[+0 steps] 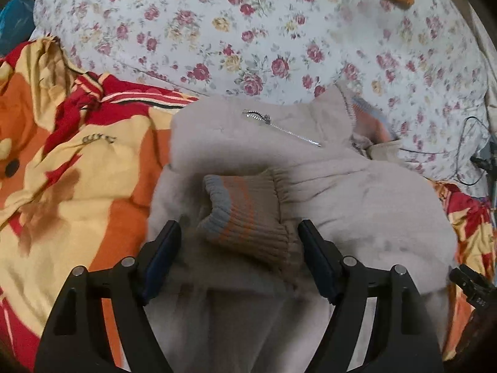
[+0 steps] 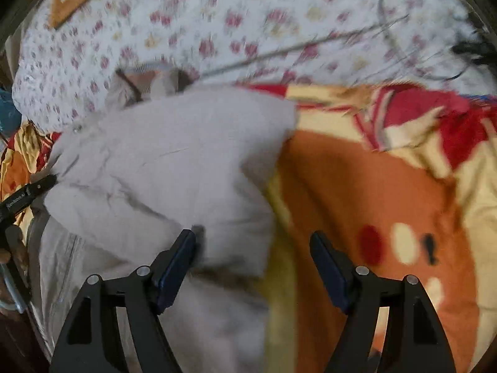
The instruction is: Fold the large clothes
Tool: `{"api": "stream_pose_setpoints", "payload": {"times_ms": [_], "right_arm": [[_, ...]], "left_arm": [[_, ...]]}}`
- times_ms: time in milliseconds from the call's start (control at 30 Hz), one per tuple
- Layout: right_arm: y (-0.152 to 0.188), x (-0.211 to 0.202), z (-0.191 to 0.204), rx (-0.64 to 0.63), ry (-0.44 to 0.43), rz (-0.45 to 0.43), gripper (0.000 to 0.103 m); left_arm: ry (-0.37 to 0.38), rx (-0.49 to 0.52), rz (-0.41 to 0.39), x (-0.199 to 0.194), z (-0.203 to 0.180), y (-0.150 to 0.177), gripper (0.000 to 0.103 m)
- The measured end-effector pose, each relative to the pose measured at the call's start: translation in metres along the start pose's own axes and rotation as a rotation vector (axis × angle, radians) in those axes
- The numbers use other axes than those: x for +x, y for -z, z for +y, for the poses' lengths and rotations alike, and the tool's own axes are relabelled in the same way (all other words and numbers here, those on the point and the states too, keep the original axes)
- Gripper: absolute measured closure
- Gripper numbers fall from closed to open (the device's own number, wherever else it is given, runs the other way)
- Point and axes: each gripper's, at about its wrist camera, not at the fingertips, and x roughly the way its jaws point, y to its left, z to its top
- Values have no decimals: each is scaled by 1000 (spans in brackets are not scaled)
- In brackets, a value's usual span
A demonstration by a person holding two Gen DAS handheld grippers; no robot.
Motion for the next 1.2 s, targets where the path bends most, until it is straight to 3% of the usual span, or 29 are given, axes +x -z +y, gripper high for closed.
{"api": "stream_pose_setpoints", "payload": {"times_ms": [133,233,400,533,600,633,667,700,733,767,800,867,900,933,1000,1033,1067,1200], "right_arm": [[14,-16,-10,45,5,-52,25],[12,-12,-16,82,-58,-61,21],[22,1,15,-100,11,-11,21],[19,19,18,-73,15,-68,24],[15,27,6,-35,45,-66,59],[14,22,-2,11,19,-78,81],[14,15,-16,86,-52,-92,85],[14,11,-22,110,-49,-100,89],[14,8,-27,115,8,-112,103],[15,10,-34,117,108,-120,103],[16,14,-41,137,107,-100,103],[21,20,-55,207,1,-49,103],[23,14,-58,218,-26,-64,100],[25,9,-58,211,-24,-73,94],[27,-5,-52,186,-38,-86,69],[29,-12,-46,178,-72,-101,43],[32,-17,-41,170,-89,-113,33],[37,-17,-14,67,-107,-96,34]], "left_arm": [[-8,11,-5,-26,3,12,26],[-14,22,-21,-45,8,26,26],[-5,-34,-25,-56,28,49,26],[-13,-73,-24,-50,38,57,26],[-6,-82,-10,-47,40,57,26],[-4,-83,-13,-47,41,57,26],[-7,-81,-22,-47,41,58,26],[-17,-76,-30,-47,41,58,26],[-26,-73,-33,-46,41,58,26],[-27,-71,-30,-44,41,59,26],[-20,-72,-19,-43,40,60,26],[0,-69,-12,-45,39,62,26],[-1,-60,-16,-47,37,63,26],[-6,-50,-23,-50,36,64,26],[-12,-40,-38,-58,36,67,26],[-10,-41,-43,-61,37,69,26],[-7,-45,-46,-64,39,72,26],[-8,-50,-30,-71,48,86,26]]}}
